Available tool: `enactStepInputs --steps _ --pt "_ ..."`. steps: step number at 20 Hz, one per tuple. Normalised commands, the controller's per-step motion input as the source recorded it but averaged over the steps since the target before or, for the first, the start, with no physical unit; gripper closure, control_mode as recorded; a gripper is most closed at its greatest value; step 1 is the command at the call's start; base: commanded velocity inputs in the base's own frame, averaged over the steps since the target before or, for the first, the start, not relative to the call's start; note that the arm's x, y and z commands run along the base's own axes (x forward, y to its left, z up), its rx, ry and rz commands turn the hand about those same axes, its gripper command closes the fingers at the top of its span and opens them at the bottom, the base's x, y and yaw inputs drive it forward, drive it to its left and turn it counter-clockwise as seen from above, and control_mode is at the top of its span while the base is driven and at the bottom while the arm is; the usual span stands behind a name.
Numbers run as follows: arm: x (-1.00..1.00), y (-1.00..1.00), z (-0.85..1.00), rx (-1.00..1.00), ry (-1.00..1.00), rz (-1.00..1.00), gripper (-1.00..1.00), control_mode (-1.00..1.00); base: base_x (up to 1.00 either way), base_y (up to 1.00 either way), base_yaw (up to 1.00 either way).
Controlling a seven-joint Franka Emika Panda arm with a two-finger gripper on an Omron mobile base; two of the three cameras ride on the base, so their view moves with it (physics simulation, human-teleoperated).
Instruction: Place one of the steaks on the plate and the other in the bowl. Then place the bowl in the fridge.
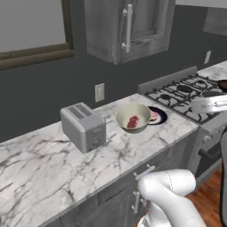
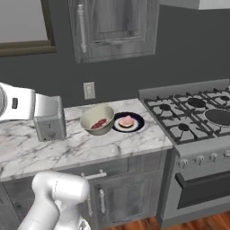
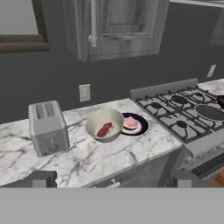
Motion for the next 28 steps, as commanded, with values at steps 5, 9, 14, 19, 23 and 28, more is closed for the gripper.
enactStepInputs --steps 5,9,14,19,23,28 --pt "0.00 0.00 0.00 0.00 0.00 0.00 -1.00 1.00 1.00 -0.14 0.19" --pt "0.00 0.00 0.00 0.00 0.00 0.00 -1.00 1.00 0.87 -0.52 0.38" --pt "0.00 0.00 0.00 0.00 0.00 0.00 -1.00 1.00 0.37 -0.49 0.35" --pt "0.00 0.00 0.00 0.00 0.00 0.00 -1.00 1.00 0.27 -0.64 0.28" --pt "0.36 -0.53 -0.56 0.27 0.08 0.01 -1.00 -1.00 0.11 -0.15 0.05" --pt "0.25 -0.45 -0.78 0.32 0.21 -0.09 -1.00 -1.00 0.00 0.00 0.00"
